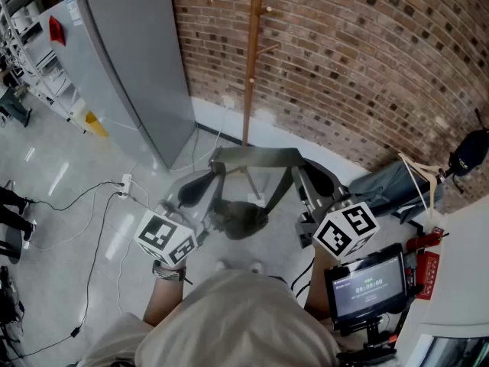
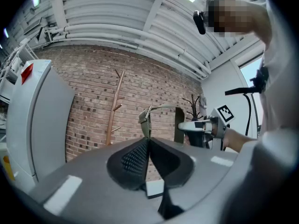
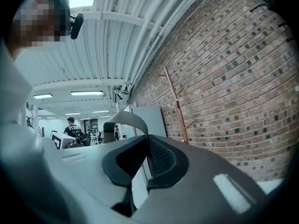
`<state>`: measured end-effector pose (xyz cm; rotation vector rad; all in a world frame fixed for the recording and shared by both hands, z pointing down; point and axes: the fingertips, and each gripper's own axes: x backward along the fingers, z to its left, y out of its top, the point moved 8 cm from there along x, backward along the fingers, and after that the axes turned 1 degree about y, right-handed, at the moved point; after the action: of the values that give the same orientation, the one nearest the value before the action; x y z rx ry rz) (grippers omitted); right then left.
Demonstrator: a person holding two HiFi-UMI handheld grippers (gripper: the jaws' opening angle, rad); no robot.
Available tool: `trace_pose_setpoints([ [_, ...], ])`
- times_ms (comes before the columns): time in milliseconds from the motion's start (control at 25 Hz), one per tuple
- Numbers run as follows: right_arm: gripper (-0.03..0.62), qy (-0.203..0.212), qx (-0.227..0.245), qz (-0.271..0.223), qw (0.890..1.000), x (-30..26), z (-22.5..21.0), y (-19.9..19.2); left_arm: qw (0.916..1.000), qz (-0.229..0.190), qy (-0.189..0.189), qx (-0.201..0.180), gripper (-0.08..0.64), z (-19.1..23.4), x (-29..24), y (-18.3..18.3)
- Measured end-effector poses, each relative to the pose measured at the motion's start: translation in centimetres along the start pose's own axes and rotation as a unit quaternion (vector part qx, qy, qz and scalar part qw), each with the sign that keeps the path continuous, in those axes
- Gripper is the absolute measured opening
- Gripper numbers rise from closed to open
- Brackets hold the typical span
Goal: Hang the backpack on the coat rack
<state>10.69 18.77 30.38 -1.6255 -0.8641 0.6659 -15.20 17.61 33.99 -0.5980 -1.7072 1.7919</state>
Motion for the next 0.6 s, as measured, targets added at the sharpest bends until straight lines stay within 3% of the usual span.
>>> trace_pose_setpoints([
  [600,0.008,0.019,-0.011,0.012,1.000,0.08,0.63,-0.28,0.9998,0.008,-0.009,0.013,0.014,-0.63,0.47,-0.24],
])
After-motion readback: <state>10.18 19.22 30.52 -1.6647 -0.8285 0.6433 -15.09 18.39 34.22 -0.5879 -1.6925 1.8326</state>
